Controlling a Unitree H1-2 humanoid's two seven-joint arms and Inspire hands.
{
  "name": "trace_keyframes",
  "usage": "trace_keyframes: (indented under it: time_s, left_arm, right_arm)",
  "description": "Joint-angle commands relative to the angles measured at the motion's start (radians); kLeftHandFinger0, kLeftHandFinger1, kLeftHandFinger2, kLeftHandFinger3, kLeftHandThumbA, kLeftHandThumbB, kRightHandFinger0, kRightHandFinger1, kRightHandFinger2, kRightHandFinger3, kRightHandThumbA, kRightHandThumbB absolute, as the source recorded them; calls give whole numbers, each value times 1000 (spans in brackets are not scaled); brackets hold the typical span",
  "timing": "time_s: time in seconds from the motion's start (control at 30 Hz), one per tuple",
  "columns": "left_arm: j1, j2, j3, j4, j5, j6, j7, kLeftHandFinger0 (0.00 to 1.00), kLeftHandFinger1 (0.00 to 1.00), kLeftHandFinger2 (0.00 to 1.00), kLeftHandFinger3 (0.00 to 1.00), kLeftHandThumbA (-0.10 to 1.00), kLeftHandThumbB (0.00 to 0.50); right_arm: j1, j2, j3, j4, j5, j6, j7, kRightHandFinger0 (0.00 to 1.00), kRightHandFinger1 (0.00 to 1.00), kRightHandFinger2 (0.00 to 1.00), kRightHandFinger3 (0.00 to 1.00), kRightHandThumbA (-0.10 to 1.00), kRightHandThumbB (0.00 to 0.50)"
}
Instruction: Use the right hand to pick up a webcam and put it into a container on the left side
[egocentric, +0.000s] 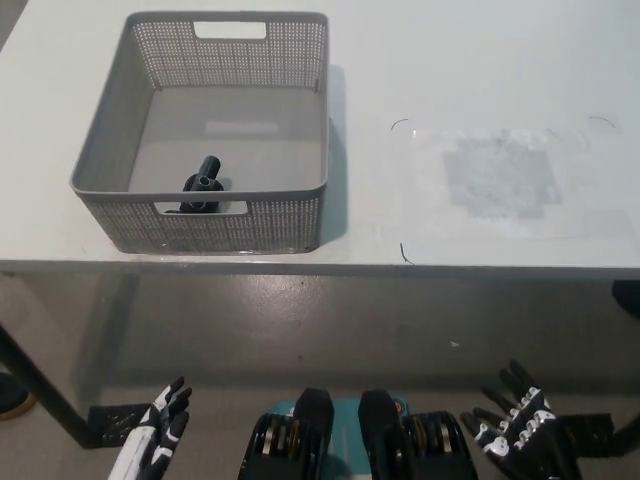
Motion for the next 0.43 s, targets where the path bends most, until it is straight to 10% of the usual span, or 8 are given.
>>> trace_keyframes:
  time_s: [0.0,0.4]
  left_arm:
    - [-26,8,8,-7,-33,-38,-8,1000,1000,1000,1000,889,1]
    - [-42,7,10,-14,-46,-23,-9,1000,1000,1000,1000,886,9]
  right_arm:
    - [-43,-11,7,46,-19,-108,24,724,865,1000,1000,963,196]
    - [-85,-38,23,112,-28,-117,35,747,856,1000,1000,927,152]
